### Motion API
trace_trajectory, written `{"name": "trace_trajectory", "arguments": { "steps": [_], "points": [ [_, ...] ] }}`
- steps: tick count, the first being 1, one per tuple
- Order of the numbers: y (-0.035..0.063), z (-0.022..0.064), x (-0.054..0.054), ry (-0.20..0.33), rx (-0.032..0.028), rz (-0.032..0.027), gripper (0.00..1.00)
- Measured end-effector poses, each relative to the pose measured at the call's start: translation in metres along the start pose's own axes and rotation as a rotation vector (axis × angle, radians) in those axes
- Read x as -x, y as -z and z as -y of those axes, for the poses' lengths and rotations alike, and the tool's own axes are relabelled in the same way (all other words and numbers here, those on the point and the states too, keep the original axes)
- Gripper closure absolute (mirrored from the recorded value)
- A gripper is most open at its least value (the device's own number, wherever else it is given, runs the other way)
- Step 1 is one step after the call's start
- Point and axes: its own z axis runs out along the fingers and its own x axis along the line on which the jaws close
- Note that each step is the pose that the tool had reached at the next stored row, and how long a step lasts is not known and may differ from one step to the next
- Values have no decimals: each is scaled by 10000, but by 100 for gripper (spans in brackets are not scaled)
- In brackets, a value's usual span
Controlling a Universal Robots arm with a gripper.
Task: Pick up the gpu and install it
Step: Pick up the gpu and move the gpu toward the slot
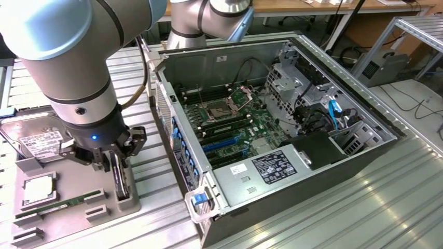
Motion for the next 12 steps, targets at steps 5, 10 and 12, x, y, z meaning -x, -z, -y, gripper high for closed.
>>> {"name": "trace_trajectory", "arguments": {
  "steps": [5, 10, 12],
  "points": [
    [0, 0, 0, 0, 0, -1, 67],
    [0, 1, 9, 0, 0, 0, 67],
    [0, 1, 10, 0, 0, 0, 67]
  ]
}}
